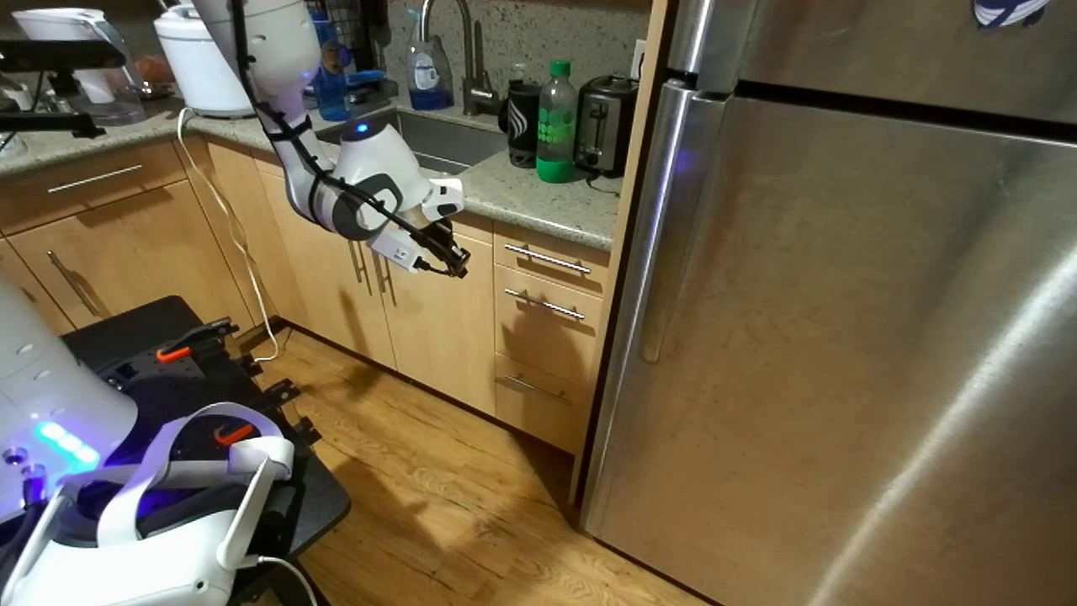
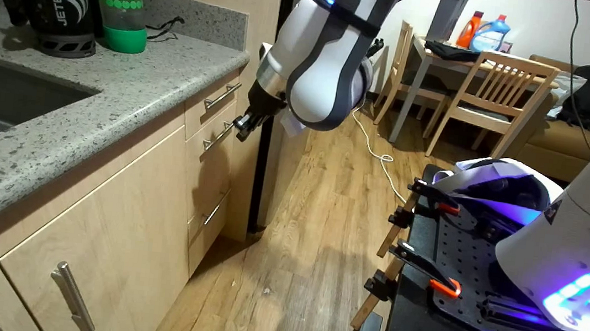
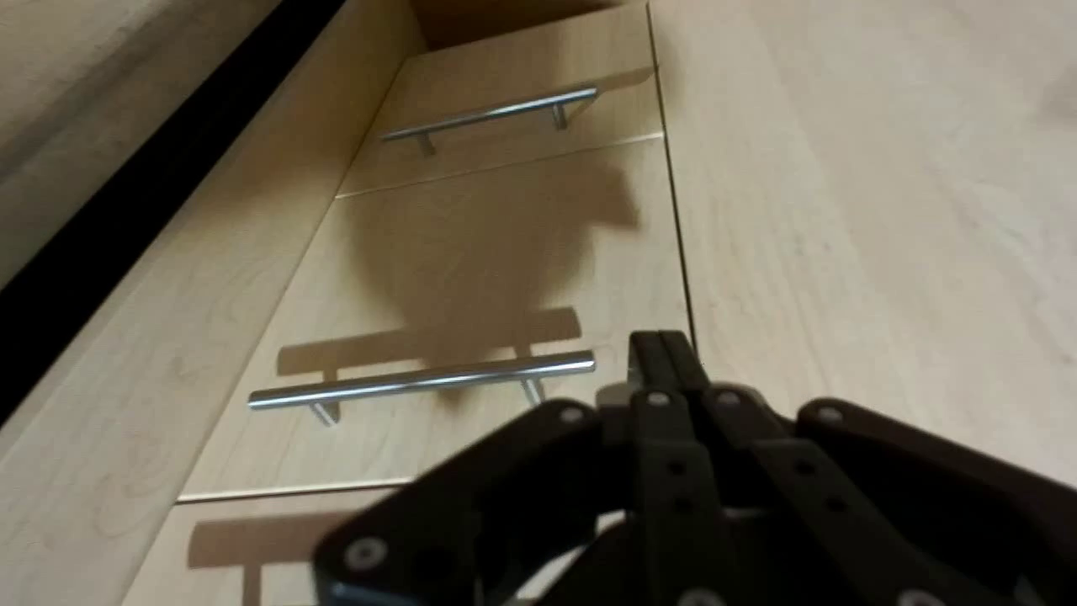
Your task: Close the second drawer
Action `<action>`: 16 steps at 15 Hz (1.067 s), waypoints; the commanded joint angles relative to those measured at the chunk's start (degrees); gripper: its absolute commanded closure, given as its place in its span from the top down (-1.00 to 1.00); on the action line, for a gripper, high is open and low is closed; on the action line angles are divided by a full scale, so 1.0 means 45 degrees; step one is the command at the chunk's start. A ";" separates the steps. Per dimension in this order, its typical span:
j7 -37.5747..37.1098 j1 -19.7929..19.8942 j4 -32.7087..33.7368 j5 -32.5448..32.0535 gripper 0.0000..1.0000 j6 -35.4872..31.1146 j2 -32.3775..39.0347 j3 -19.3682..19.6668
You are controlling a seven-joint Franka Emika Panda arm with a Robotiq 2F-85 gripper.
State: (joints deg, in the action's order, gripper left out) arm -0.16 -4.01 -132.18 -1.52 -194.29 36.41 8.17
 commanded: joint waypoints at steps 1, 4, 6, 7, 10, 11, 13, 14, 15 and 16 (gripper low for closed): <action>0.0918 0.1928 -0.1117 -0.1266 -0.99 0.1731 -0.1500 -0.1624; 0.1391 0.2911 -0.1443 -0.1471 -1.00 0.3046 -0.2064 -0.2357; 0.1730 0.3390 -0.1695 -0.1326 -1.00 0.3555 -0.2452 -0.2695; 0.1809 0.3528 -0.1843 -0.1216 -1.00 0.3485 -0.2619 -0.2747; 0.1844 0.3944 -0.2448 -0.1083 -1.00 0.2383 -0.3086 -0.2892; 0.1828 0.4233 -0.2479 -0.1050 -0.99 0.2142 -0.3126 -0.3142; 0.1604 0.3860 -0.1886 -0.1096 -0.98 0.2419 -0.2559 -0.2856; 0.1612 0.4116 -0.1907 -0.1093 -0.98 0.2370 -0.2625 -0.3102; 0.1614 0.4253 -0.1906 -0.1085 -0.98 0.2362 -0.2656 -0.3237; 0.1614 0.4316 -0.1906 -0.1083 -0.98 0.2353 -0.2661 -0.3298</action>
State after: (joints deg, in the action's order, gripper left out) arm 6.57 15.91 -140.75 -7.28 -183.66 24.42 -6.90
